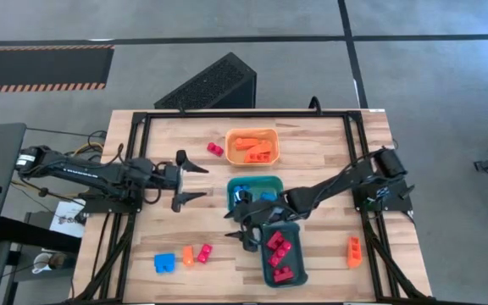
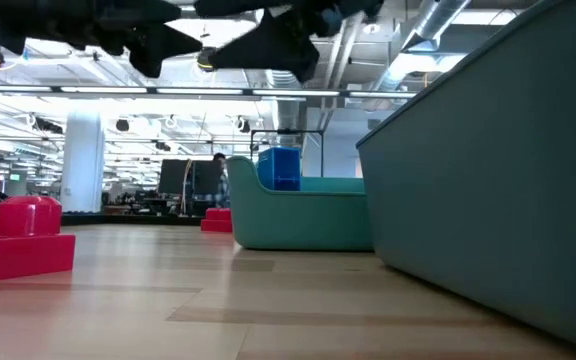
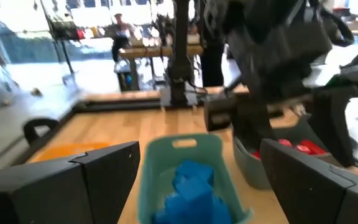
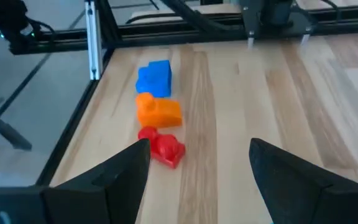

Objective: Sort & place blocks by color
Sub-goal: Put the red game piece into the blue bin

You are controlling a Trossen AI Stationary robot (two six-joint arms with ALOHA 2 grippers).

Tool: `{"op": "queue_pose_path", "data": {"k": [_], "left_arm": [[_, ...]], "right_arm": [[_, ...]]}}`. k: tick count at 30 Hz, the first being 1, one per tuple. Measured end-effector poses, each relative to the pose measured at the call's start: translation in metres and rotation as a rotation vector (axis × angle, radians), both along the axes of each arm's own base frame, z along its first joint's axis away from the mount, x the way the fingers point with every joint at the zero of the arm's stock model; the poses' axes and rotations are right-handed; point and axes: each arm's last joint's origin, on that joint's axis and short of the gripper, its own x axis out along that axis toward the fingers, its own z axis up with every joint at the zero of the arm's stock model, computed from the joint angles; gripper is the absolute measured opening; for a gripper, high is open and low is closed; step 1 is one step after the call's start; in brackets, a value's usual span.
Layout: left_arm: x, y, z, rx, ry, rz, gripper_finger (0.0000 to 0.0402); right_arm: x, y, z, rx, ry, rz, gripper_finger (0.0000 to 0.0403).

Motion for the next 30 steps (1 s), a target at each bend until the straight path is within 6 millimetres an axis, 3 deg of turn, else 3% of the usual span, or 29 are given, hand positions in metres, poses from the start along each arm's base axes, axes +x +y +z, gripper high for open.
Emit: {"op": "queue_pose_path", "data": {"k": [3, 9, 17, 23, 30], "left_arm": [[0.0, -0.001, -0.004, -0.044, 0.045, -0.003, 0.032], [0.001, -0.009, 0.0, -0.133, 0.18, 0.036, 0.032], [0.01, -0.041, -0.015, -0.186, 0.291, 0.051, 0.032], [0.013, -0.064, -0.03, -0.262, 0.354, 0.041, 0.032], [0.026, -0.083, -0.028, -0.281, 0.423, 0.046, 0.032]], "right_arm": [[-0.006, -0.002, 0.012, -0.003, -0.015, -0.013, 0.0294], [-0.029, -0.007, 0.058, -0.103, -0.115, -0.086, 0.0287], [-0.05, -0.016, 0.094, -0.224, -0.201, -0.097, 0.0281], [-0.061, -0.028, 0.082, -0.252, -0.234, -0.108, 0.0281], [-0.081, -0.058, 0.056, -0.218, -0.409, -0.154, 0.0281]]}}
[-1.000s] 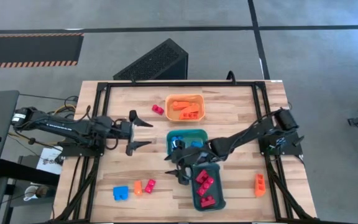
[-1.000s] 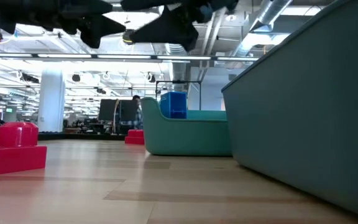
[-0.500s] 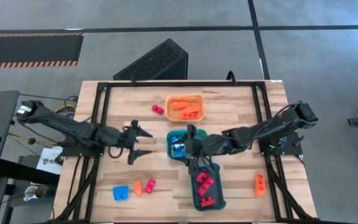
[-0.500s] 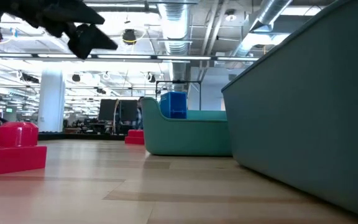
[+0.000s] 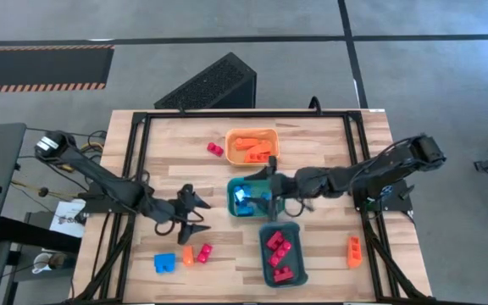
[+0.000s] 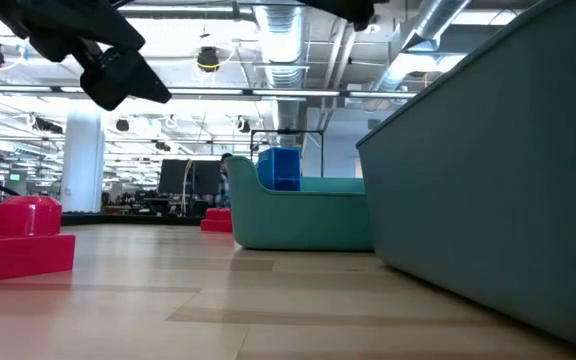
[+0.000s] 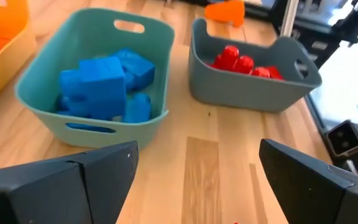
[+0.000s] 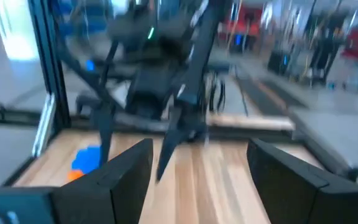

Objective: Sort & place blocks by color
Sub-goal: Put the red game piece into the blue bin

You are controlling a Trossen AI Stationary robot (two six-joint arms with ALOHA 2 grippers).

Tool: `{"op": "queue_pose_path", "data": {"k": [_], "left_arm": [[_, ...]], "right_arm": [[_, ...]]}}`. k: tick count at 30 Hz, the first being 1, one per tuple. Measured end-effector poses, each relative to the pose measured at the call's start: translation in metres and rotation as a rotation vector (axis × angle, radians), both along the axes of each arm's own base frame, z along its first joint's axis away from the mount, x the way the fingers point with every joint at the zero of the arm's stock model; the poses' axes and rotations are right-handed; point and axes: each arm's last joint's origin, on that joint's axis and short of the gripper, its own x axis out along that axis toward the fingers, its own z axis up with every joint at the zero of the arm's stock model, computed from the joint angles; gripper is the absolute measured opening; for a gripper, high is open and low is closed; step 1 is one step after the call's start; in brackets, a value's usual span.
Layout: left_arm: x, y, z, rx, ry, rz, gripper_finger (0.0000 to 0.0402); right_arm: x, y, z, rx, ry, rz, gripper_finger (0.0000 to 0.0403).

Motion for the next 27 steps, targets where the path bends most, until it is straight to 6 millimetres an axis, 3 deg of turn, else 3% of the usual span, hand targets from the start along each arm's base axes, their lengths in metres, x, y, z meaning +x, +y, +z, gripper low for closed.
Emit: {"op": "queue_pose_path", "data": {"k": [5, 10, 20, 27], "left_arm": [[0.015, -0.009, 0.0, 0.044, 0.086, 0.0, 0.032], [0.027, -0.012, 0.0, 0.033, 0.161, 0.035, 0.032], [0.043, -0.012, -0.011, -0.127, 0.273, 0.153, 0.032], [0.06, -0.027, -0.026, -0.258, 0.426, 0.154, 0.032]], "right_arm": [[-0.016, -0.022, -0.009, -0.006, -0.148, -0.001, 0.0281], [-0.025, -0.035, -0.014, -0.008, -0.176, -0.001, 0.0281], [-0.031, -0.033, -0.013, -0.012, -0.189, 0.122, 0.0281], [-0.033, -0.03, -0.022, 0.026, -0.148, 0.138, 0.0281]]}}
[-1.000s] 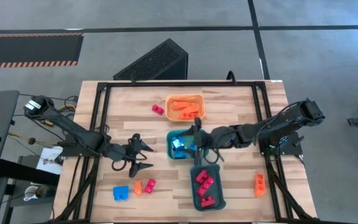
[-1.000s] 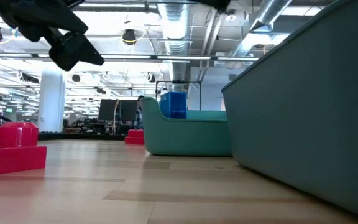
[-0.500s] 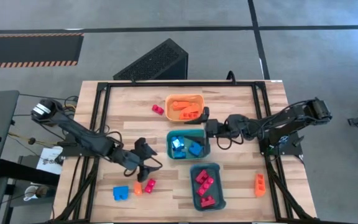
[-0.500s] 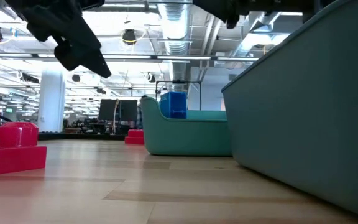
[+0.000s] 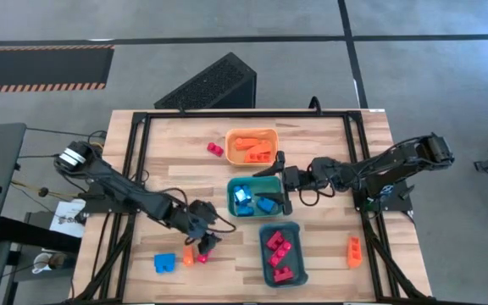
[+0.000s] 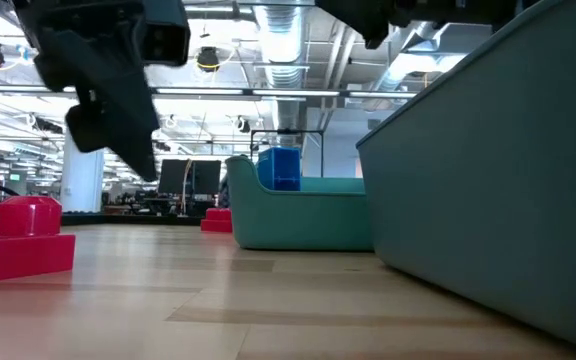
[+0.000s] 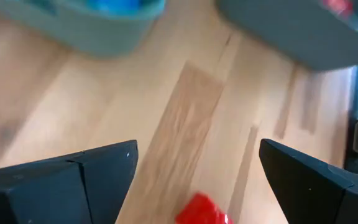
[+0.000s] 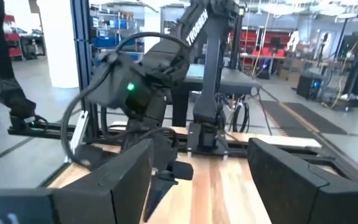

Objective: Sort & place blocks by color
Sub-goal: Put the red game piece into the blue bin

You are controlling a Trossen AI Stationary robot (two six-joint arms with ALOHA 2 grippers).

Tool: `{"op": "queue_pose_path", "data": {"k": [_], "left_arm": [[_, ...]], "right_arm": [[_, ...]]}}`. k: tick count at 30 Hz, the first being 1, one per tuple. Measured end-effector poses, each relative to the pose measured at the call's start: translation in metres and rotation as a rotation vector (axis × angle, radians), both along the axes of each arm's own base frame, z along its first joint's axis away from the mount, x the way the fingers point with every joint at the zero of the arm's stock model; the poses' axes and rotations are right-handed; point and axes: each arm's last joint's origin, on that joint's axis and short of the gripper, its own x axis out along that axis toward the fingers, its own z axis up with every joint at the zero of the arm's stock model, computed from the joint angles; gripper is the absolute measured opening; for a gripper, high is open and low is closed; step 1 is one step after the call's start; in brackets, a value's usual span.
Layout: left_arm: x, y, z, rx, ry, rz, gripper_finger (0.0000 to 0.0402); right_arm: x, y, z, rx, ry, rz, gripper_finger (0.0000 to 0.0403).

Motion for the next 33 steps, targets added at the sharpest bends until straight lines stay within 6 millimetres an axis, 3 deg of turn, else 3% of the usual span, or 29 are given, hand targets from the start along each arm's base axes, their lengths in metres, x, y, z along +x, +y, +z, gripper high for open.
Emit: {"op": "queue_pose_path", "data": {"k": [9, 14, 20, 28, 33], "left_arm": [[0.005, -0.028, 0.008, 0.049, 0.303, 0.067, 0.032], [0.004, -0.046, 0.012, 0.003, 0.323, 0.114, 0.032], [0.007, -0.055, -0.009, -0.016, 0.375, 0.172, 0.032], [0.015, -0.05, -0.037, 0.025, 0.466, 0.214, 0.032], [0.015, -0.05, -0.043, 0.052, 0.492, 0.214, 0.0308]], "right_arm": [[-0.006, 0.02, -0.008, 0.043, 0.028, 0.072, 0.0281], [-0.009, 0.034, -0.005, 0.047, 0.0, 0.121, 0.0281], [-0.011, 0.042, -0.003, 0.05, -0.013, 0.149, 0.0281], [-0.011, 0.044, -0.003, 0.085, -0.011, 0.159, 0.0281], [-0.013, 0.051, -0.005, 0.088, 0.011, 0.183, 0.0281]]}}
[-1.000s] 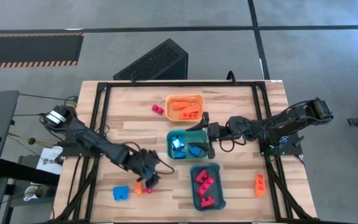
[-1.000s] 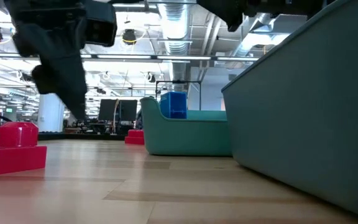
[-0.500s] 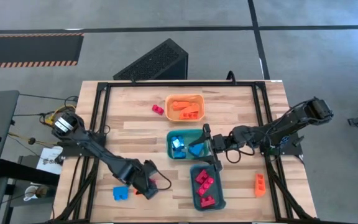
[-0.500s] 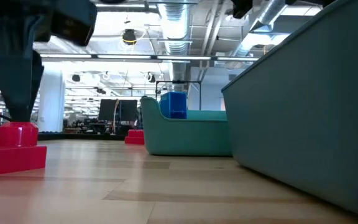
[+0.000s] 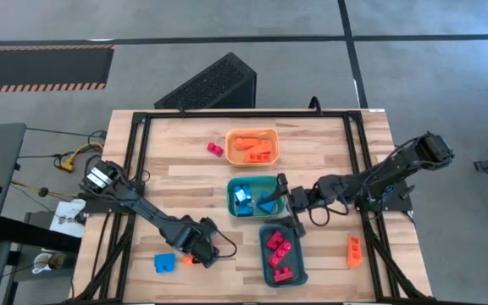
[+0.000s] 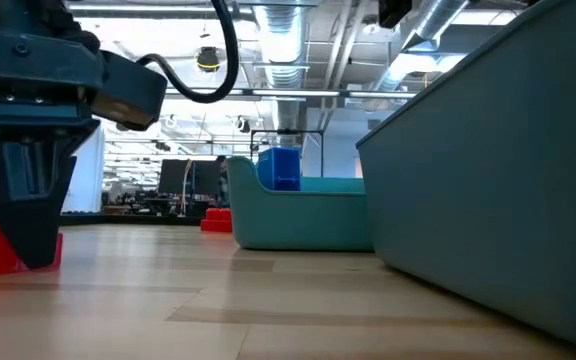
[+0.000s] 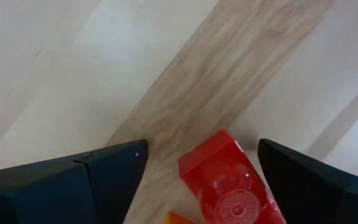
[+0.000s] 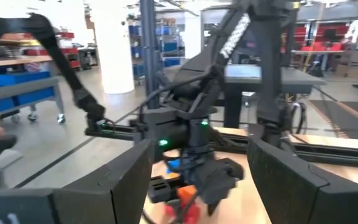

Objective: Sort & place blocks by color
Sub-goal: Put the red game piece into the blue bin

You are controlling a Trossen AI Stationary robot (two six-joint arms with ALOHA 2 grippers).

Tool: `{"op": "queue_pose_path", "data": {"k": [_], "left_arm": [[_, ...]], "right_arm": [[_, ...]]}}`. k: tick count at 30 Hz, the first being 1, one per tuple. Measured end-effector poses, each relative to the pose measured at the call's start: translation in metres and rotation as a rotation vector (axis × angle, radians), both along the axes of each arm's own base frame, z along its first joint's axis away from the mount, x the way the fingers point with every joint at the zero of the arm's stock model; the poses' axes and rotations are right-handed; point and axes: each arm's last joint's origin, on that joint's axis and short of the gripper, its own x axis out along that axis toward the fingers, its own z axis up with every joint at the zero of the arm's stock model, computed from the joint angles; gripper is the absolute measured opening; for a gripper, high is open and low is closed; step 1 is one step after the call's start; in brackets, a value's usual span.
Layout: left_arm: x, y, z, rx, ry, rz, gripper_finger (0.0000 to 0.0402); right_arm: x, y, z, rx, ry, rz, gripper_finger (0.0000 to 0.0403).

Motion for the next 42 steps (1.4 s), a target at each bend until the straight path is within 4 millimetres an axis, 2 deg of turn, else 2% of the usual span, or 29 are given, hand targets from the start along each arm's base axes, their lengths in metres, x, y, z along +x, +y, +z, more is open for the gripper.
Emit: {"op": "queue_pose_path", "data": {"k": [3, 5, 13, 21, 25, 29, 36, 42], "left_arm": [[-0.001, 0.001, 0.0, 0.008, 0.011, 0.001, 0.0269], [-0.002, 0.003, 0.001, 0.01, 0.019, 0.003, 0.0229], [-0.001, 0.01, 0.003, 0.056, 0.015, -0.028, 0.0023], [-0.006, 0.019, 0.028, 0.126, -0.071, -0.021, 0.0001], [-0.013, 0.02, 0.049, 0.091, -0.116, -0.013, 0.0015], [-0.021, 0.017, 0.063, 0.05, -0.141, -0.031, 0.0058], [-0.034, 0.004, 0.065, 0.012, -0.12, -0.017, 0.0196], [-0.046, 0.003, 0.051, -0.007, -0.08, 0.097, 0.0297]], "right_arm": [[-0.002, 0.006, 0.0, -0.001, 0.003, 0.017, 0.0281], [-0.003, 0.01, 0.0, 0.001, 0.005, 0.011, 0.0281], [-0.008, 0.022, 0.0, 0.005, 0.006, 0.002, 0.0281], [-0.01, 0.027, -0.001, 0.008, 0.009, -0.014, 0.0281], [-0.011, 0.029, -0.001, 0.006, 0.017, -0.029, 0.0281], [-0.011, 0.029, -0.001, 0.007, 0.016, -0.027, 0.0281], [-0.011, 0.029, -0.001, 0.007, 0.016, -0.028, 0.0281], [-0.011, 0.029, -0.001, 0.011, 0.013, -0.028, 0.0281]]}}
